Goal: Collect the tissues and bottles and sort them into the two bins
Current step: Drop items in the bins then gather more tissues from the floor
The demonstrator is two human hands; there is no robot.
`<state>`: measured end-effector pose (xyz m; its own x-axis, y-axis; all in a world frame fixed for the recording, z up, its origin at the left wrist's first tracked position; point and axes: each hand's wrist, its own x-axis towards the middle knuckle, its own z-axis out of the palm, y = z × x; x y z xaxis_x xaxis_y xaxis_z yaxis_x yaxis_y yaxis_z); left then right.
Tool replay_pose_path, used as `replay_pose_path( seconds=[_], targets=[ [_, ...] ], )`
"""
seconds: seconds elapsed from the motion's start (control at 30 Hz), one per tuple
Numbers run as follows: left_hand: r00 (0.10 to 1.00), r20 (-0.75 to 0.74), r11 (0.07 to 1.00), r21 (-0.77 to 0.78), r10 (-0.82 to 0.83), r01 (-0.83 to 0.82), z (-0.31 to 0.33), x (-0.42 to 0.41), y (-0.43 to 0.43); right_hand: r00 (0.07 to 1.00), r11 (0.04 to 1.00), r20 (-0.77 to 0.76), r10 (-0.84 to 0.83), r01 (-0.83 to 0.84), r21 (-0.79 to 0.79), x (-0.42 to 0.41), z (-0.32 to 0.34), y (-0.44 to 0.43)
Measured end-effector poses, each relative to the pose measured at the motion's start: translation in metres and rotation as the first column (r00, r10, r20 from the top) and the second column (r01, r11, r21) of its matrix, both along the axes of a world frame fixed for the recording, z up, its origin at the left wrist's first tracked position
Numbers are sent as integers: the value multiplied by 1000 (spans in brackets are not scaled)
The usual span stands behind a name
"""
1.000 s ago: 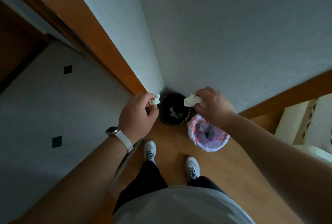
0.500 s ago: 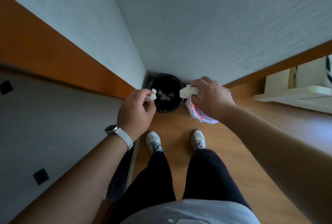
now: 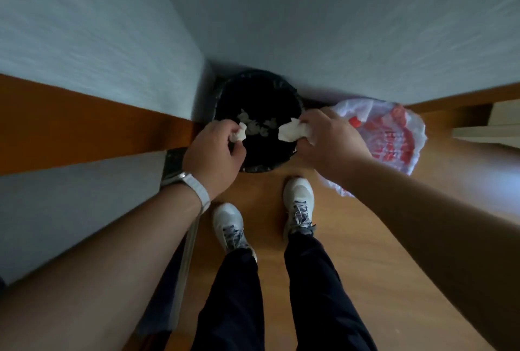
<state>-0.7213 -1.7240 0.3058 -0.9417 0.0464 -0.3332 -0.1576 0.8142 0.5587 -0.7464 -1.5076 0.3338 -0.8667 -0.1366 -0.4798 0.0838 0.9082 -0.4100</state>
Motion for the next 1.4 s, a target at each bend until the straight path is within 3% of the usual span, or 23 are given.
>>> replay_pose_path(
  seconds=[0.3,0.57,0.8,0.93,1.17,1.4],
  targets=[
    [998,10,996,-61,-69,69,-131,-29,-5,999,999,-53,8,-7,31,-26,-135,-6],
    [998,-41,999,-22,-41,40,-126,-28,-8,991,1000,-136,-5,3,-13,-26,-147,-16],
    [989,-64,990,-57,-135,131,-56,-8,-24,987,995,-132,97,-90,53,-6,-81,-14],
    [954,-101,954,-132,-284,270,-1,-8,-32,977,987,-152,151,-140,80,2,-24,-14],
    [890,-161,886,-272,-427,376,125,-6,-41,958,973,-193,212,-188,137,17,111,-20],
    [839,-255,868,-276,-481,413,255,8,-42,962,964,-185,200,-159,215,49,258,-27]
  ],
)
